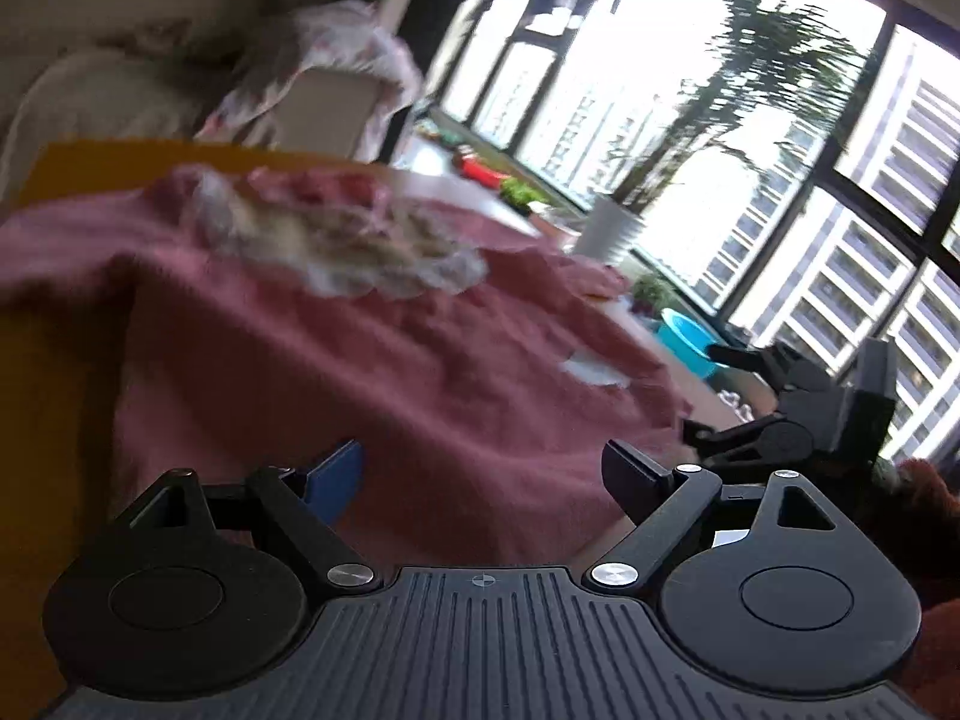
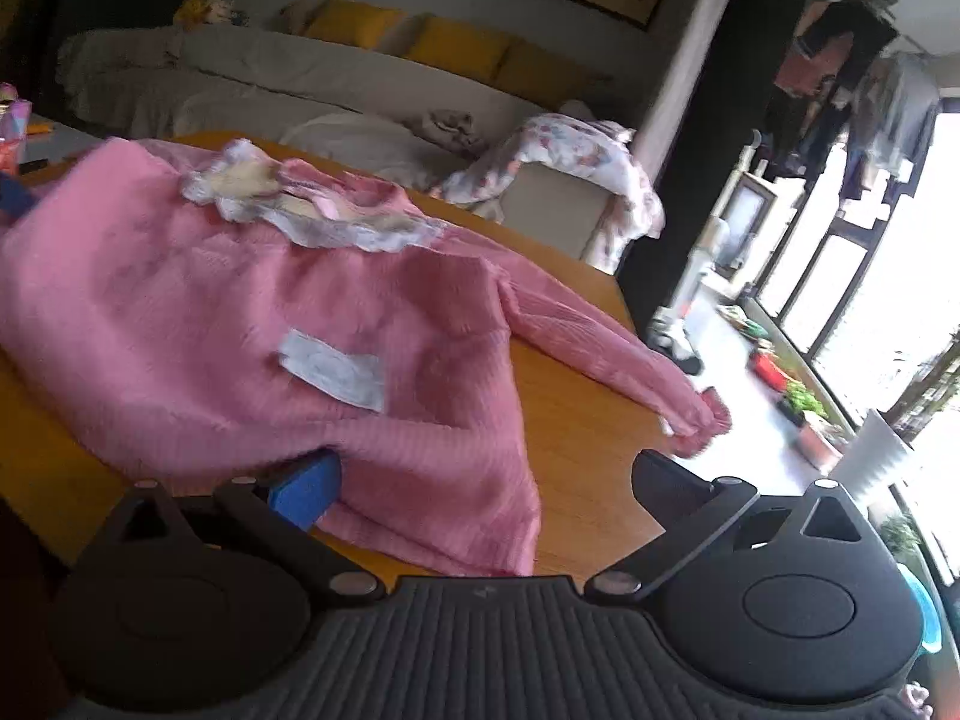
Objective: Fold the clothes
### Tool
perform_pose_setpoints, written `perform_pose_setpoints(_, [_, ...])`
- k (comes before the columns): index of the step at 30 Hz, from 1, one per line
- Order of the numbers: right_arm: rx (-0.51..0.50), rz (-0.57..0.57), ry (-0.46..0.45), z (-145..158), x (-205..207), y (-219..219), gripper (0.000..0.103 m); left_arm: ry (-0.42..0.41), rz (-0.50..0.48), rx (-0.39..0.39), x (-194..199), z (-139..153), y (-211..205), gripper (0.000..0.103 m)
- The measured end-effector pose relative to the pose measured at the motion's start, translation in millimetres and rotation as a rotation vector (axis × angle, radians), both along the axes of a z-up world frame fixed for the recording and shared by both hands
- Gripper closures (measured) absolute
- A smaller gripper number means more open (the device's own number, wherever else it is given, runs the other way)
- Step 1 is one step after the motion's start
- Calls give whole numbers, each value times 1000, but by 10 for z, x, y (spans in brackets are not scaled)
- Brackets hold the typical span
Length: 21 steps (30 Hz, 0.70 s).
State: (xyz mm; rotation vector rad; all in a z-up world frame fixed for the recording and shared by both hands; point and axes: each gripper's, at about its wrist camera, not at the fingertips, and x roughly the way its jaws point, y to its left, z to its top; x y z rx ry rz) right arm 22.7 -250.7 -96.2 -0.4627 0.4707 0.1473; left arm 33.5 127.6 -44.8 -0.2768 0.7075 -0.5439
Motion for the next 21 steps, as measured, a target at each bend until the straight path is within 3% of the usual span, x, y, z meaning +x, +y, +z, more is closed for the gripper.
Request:
perform_pose_setpoints(4, [-81, -301, -169, 78, -30, -352, 0, 44, 55, -28, -28, -95, 214, 14])
perform_pose_setpoints(6, [-16, -389, -206, 193, -104, -581, 0, 47, 69, -49, -56, -96, 297, 14])
perform_pose_setpoints(9, [136, -364, -167, 307, -235, -830, 0, 42, 86, -51, -86, -94, 357, 14])
perform_pose_setpoints(13, [295, -199, -54, 275, -308, -818, 0, 38, 90, -48, -112, -91, 372, 13])
perform_pose_setpoints(15, [434, -130, 18, 234, -272, -793, 21, 36, 92, -46, -118, -90, 372, 13])
perform_pose_setpoints(16, [476, -102, 70, 199, -225, -760, 56, 35, 92, -45, -121, -90, 372, 13])
perform_pose_setpoints(17, [481, -91, 111, 164, -190, -683, 74, 34, 93, -44, -124, -89, 372, 13])
perform_pose_setpoints(19, [453, -75, 152, 92, -149, -553, 76, 33, 95, -42, -130, -89, 372, 13])
perform_pose_setpoints(21, [534, -69, 204, 53, -146, -562, 76, 31, 97, -41, -134, -90, 370, 13])
